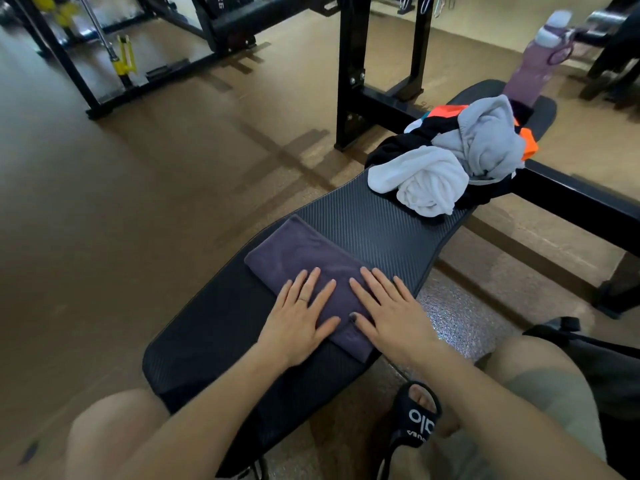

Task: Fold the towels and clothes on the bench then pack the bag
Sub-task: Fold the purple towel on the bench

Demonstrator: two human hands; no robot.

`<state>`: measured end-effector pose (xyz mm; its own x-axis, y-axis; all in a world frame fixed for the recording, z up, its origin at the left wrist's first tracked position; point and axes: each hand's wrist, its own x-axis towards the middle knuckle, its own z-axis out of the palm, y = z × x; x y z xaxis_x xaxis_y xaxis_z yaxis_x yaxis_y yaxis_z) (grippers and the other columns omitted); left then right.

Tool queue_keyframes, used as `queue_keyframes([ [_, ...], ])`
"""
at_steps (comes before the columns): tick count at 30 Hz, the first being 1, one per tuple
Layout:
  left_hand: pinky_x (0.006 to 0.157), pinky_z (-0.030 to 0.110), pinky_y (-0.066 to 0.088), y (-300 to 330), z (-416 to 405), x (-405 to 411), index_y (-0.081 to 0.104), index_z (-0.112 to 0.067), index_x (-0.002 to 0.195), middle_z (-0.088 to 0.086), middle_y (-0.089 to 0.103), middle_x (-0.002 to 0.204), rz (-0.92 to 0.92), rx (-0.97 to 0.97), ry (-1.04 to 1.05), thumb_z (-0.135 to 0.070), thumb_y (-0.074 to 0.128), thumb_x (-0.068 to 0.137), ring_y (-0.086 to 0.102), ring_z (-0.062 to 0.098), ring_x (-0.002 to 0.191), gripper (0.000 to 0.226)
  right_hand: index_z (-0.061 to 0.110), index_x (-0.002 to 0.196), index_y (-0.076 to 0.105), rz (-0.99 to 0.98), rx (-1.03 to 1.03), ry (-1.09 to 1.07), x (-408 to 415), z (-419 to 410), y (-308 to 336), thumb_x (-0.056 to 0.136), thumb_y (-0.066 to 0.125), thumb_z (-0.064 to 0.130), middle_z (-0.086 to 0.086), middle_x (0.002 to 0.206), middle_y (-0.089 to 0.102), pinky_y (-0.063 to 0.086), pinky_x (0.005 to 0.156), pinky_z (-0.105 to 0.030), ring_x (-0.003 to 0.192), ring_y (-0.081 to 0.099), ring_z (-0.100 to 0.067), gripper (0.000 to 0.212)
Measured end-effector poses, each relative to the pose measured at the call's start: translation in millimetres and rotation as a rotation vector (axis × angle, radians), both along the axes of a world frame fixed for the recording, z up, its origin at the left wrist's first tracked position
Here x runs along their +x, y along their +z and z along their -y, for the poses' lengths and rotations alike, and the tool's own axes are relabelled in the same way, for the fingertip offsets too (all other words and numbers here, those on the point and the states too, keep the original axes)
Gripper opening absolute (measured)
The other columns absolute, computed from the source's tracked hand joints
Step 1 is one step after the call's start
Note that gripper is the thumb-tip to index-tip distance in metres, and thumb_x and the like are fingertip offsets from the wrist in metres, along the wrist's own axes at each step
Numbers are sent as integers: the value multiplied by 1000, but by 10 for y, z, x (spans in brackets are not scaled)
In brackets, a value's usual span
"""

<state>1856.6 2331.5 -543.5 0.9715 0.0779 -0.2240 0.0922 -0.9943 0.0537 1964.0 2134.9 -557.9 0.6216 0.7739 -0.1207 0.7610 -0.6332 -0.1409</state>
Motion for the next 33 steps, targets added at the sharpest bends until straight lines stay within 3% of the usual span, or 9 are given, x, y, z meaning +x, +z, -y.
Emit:
queue_keyframes([
  [6,123,45,-7,189,37,-103,-2,-28,162,12,-7,169,-11,156,-63,-62,23,103,-5,30,156,73,25,160,4,-51,-23,-47,-295,57,98,97,14,62,-4,168,0,1,123,-43,155,-2,-23,73],
  [9,121,42,-8,337,156,-409,10,-25,161,14,6,169,-1,81,-139,-64,27,102,4,30,156,73,27,160,1,-126,-12,-59,-652,146,160,97,18,66,-6,168,-6,-2,123,-40,154,-6,-24,75],
  [13,126,43,5,301,402,-912,31,-13,156,16,18,166,-73,55,-284,-74,40,89,14,30,155,91,29,160,12,-123,-2,33,-923,296,255,87,35,72,-13,167,4,7,122,-42,153,10,-31,88],
  [18,124,45,14,81,505,-1023,48,-10,144,20,37,158,9,154,-243,-47,51,94,30,32,150,62,29,159,0,-30,-168,251,-700,417,280,81,63,51,-17,166,2,9,122,-44,152,11,-34,103],
  [21,118,45,36,38,551,-1050,53,-16,128,22,50,146,69,114,-242,-44,59,93,46,34,139,45,24,153,35,101,-139,325,-574,439,287,77,77,29,-20,152,42,39,111,-47,133,47,-36,86],
  [24,99,37,52,90,511,-1109,50,-22,112,12,58,123,195,41,-273,-35,64,91,60,26,114,28,17,135,58,201,-39,399,-548,484,309,78,75,29,-16,134,59,47,103,-46,118,58,-33,60],
  [29,89,30,54,246,275,-1156,56,-25,127,-2,59,123,226,-89,-220,-28,44,103,61,16,110,27,20,107,67,282,91,525,-602,556,362,85,62,31,-1,115,66,36,113,-46,118,57,-25,25],
  [31,89,32,54,381,218,-1148,51,-28,133,-8,59,128,211,-244,-97,-30,39,107,61,12,111,29,25,97,65,172,151,434,-580,517,381,88,53,30,7,100,67,33,114,-40,106,59,-15,16],
  [33,88,35,54,490,161,-1126,45,-35,130,-13,62,124,167,-381,38,-35,37,108,63,9,105,24,29,88,55,-20,240,242,-535,412,429,89,44,31,11,81,59,40,104,-34,86,58,-11,11],
])
